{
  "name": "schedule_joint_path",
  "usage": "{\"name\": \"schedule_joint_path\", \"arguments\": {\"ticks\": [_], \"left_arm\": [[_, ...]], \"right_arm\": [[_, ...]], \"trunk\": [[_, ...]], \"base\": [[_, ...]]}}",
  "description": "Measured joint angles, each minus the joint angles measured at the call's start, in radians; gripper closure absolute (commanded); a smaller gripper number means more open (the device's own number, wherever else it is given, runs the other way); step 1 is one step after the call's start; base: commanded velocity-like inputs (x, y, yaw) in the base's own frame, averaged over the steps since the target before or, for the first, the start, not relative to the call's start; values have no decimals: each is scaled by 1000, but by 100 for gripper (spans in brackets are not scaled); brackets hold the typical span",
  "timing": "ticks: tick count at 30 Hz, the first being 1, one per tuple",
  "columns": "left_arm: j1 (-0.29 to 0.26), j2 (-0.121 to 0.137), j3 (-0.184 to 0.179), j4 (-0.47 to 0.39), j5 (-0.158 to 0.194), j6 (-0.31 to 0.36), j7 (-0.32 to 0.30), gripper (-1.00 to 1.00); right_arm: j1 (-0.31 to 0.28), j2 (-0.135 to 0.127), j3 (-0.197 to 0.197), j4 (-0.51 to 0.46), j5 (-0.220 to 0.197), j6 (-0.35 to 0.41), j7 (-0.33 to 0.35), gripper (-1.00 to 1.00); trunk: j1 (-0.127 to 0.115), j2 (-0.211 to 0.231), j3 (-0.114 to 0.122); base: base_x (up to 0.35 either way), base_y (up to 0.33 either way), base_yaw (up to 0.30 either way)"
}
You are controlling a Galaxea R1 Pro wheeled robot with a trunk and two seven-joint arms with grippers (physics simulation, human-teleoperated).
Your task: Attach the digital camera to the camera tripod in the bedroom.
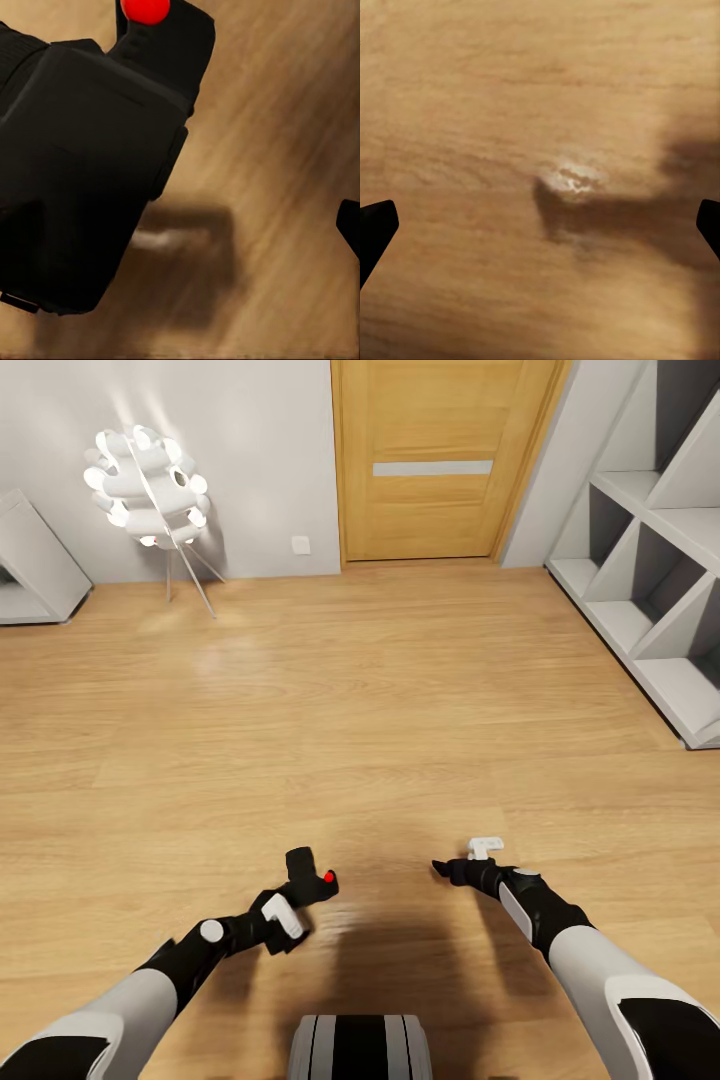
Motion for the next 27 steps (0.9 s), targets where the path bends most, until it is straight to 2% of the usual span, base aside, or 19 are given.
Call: {"name": "schedule_joint_path", "arguments": {"ticks": [6, 13, 19, 20, 25, 27], "left_arm": [[0, 13, 2, 32, 32, -1, 1, -100], [0, 33, 5, 28, 72, -1, 11, -100], [0, 66, 23, 17, 107, -4, 10, -100], [0, 73, 33, 0, 166, -4, 10, -100], [0, 90, 65, -52, 172, -4, 9, -100], [0, 94, 69, -58, 172, -5, 9, -100]], "right_arm": [[0, 2, 0, 0, 0, 0, -1, -100], [0, 3, 0, 0, -1, 0, -2, -100], [0, 3, 0, 1, -2, 0, -2, -100], [0, 3, 0, 1, -2, 0, -2, -100], [0, 4, 0, 1, -2, 0, -2, -100], [0, 4, 0, 1, -1, 0, -2, -100]], "trunk": [[0, 0, 0], [0, 0, 0], [0, 0, 0], [0, 0, 0], [0, 0, 0], [1, 0, -8]], "base": [[0, 0, 0], [0, 0, 0], [0, 0, 0], [0, 0, 0], [0, 0, 0], [0, 0, 0]]}}
